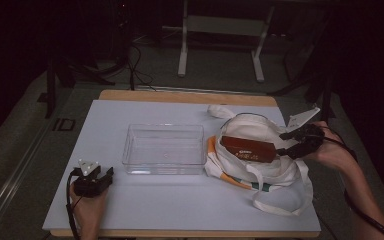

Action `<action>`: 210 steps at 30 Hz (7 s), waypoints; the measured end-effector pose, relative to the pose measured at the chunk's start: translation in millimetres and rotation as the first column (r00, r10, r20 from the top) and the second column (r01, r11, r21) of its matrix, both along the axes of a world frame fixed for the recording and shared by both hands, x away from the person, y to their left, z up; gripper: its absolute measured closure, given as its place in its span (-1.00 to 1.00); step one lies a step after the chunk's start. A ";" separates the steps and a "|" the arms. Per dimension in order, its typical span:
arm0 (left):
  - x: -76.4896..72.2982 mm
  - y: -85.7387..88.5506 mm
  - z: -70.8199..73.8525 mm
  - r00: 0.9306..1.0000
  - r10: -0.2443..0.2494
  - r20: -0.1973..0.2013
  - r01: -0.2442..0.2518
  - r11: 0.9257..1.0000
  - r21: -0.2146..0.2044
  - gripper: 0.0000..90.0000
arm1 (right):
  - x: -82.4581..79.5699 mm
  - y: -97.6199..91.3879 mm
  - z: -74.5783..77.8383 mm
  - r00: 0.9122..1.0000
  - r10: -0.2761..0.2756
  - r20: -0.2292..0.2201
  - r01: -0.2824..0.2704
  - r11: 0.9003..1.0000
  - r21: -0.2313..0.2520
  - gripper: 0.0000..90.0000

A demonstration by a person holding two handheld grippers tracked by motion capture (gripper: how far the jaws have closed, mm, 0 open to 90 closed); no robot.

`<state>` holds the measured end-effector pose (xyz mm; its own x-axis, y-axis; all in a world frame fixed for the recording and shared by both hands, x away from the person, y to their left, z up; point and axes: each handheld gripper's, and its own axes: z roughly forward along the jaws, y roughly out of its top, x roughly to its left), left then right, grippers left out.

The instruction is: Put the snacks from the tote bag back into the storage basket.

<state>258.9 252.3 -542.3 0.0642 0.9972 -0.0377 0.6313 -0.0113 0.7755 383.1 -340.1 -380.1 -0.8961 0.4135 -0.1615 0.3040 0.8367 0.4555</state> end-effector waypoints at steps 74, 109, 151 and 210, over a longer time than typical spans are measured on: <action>0.1 0.1 -0.1 1.000 -0.004 0.000 0.004 1.000 -0.002 0.17 | 41.4 33.9 -25.2 0.986 0.034 -0.163 -0.070 0.973 -0.220 -0.39; -0.4 0.1 0.0 1.000 -0.008 0.004 0.008 1.000 -0.005 0.16 | 63.7 44.6 -61.1 0.966 0.017 -0.259 -0.095 0.952 -0.291 -0.50; -1.2 -0.3 0.3 1.000 -0.012 0.012 0.012 1.000 -0.002 0.14 | 67.8 58.1 -96.5 0.906 0.030 -0.423 -0.208 0.900 -0.382 -0.28; -1.4 -0.8 0.2 1.000 -0.010 0.015 0.010 1.000 0.001 0.14 | 46.0 34.1 -39.7 0.940 0.057 -0.337 -0.207 0.880 -0.428 -0.03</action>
<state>257.5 251.5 -542.1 0.0749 0.9966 -0.0353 0.6191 -0.0187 0.7851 429.1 -306.0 -419.9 -0.9717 0.2360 -0.0102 0.2360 0.9685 -0.0788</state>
